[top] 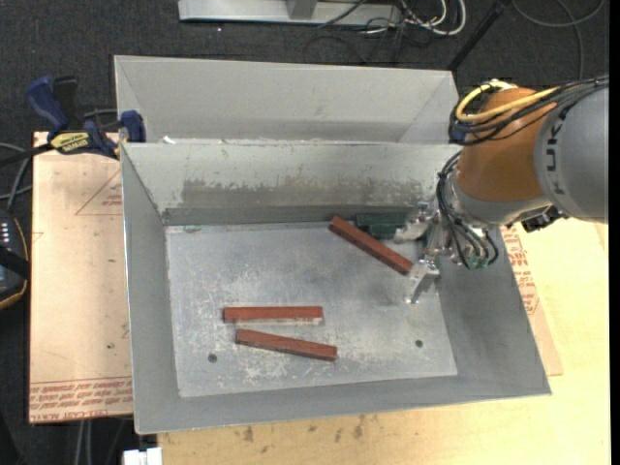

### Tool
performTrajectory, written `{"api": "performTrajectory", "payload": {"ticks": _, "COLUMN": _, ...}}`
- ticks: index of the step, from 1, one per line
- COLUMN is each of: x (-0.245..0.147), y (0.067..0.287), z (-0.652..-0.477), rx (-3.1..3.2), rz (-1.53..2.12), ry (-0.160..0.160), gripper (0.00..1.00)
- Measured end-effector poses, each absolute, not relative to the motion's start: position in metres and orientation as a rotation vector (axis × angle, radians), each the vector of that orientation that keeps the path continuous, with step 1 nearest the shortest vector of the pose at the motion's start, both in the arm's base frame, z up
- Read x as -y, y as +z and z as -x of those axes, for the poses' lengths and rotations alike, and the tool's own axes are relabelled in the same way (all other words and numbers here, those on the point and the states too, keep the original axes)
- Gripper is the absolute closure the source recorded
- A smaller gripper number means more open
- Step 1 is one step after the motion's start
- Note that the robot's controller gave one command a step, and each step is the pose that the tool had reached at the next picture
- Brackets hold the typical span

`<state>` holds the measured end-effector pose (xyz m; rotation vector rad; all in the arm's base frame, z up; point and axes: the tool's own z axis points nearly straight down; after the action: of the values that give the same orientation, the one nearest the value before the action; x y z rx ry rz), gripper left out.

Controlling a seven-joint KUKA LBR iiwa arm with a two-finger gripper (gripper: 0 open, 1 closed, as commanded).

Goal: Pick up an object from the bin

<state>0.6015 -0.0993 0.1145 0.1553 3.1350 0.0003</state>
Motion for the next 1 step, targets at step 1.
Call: {"api": "performTrajectory", "payload": {"ticks": 1, "x": 0.0992, "y": 0.1143, "z": -0.6014, "rx": -3.135, "rz": -0.155, "ry": 0.000, "gripper": 0.00}}
